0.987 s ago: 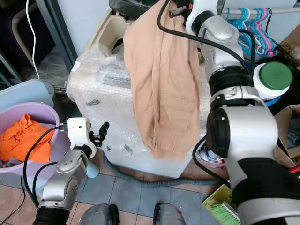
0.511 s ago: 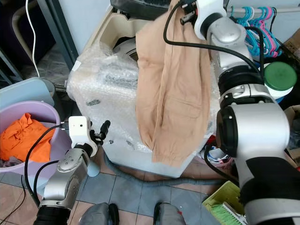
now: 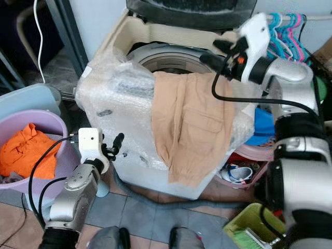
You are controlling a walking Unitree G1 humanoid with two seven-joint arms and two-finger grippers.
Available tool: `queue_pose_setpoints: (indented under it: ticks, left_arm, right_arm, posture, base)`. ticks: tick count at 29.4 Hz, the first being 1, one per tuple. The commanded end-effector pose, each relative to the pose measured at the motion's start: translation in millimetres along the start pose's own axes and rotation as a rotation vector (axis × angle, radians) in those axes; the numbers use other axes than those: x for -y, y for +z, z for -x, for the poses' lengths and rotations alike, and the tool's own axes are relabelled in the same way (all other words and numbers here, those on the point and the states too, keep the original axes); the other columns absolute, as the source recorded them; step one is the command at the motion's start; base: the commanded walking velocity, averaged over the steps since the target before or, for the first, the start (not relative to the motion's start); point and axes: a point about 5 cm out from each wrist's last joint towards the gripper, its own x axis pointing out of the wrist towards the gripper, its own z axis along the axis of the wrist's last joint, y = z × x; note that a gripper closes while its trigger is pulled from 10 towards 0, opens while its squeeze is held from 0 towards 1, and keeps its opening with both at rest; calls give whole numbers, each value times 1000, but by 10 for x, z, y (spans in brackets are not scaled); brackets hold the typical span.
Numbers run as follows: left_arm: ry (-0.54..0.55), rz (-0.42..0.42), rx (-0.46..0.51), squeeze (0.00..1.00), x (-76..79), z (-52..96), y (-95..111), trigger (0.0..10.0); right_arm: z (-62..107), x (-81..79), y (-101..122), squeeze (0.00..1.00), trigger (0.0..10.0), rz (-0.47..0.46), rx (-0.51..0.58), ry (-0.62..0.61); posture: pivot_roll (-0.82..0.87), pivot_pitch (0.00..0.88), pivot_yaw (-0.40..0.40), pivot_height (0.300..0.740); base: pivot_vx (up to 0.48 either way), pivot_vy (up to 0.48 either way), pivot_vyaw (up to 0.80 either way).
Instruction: Clothes washing
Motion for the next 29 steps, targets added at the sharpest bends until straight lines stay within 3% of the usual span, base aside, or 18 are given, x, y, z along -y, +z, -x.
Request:
queue_pose_setpoints:
  ticks: [1, 7, 9, 10, 12, 16, 17, 18, 19, 29]
  left_arm:
    - [-5, 0, -12, 0, -9, 11, -20, 10000]
    - [-35, -11, -14, 0, 27, -15, -11, 10000]
    - [-40, -15, -13, 0, 34, -22, -7, 10000]
    - [-41, -16, -13, 0, 32, -23, -5, 10000]
    - [-39, -15, -12, 0, 26, -21, -2, 10000]
    - [-27, -15, -10, 0, 12, -5, 1, 10000]
    - [-25, -14, -10, 0, 5, 1, 2, 10000]
    - [-23, -14, -9, 0, 1, 5, 2, 10000]
    - [-21, -14, -11, 0, -9, 13, -3, 10000]
    - [-21, -16, -17, 0, -11, 16, -12, 10000]
  right_arm:
    - [80, -207, -54, 1000, 10000, 24, -31, 129]
    - [21, -472, -342, 1000, 10000, 88, -79, 81]
    - [-59, -522, -382, 1000, 10000, 152, -81, 7]
    - [-119, -530, -379, 1000, 10000, 161, -75, -92]
    - [-183, -547, -379, 1000, 10000, 140, -67, -176]
    - [-334, -710, -434, 1000, 10000, 190, -72, -227]
    - [-359, -735, -449, 600, 78, 195, -69, -239]
    - [-372, -749, -458, 600, 78, 196, -67, -248]
    - [-396, -768, -482, 0, 0, 195, -74, -259]
    - [-347, -658, -496, 0, 0, 142, -91, -316]
  posture:
    - [-84, 63, 12, 740]
    - [-98, 65, 28, 740]
    - [-97, 66, 30, 740]
    - [-94, 66, 28, 740]
    - [-88, 67, 25, 740]
    - [-73, 68, 22, 740]
    - [-69, 69, 22, 740]
    - [-68, 69, 22, 740]
    - [-66, 69, 22, 740]
    - [-73, 72, 18, 740]
  base:
    - [0, 0, 0]
    - [0, 0, 0]
    - [0, 0, 0]
    - [0, 0, 0]
    - [0, 0, 0]
    - [0, 0, 0]
    - [0, 0, 0]
    - [0, 0, 0]
    - [0, 0, 0]
    - [0, 0, 0]
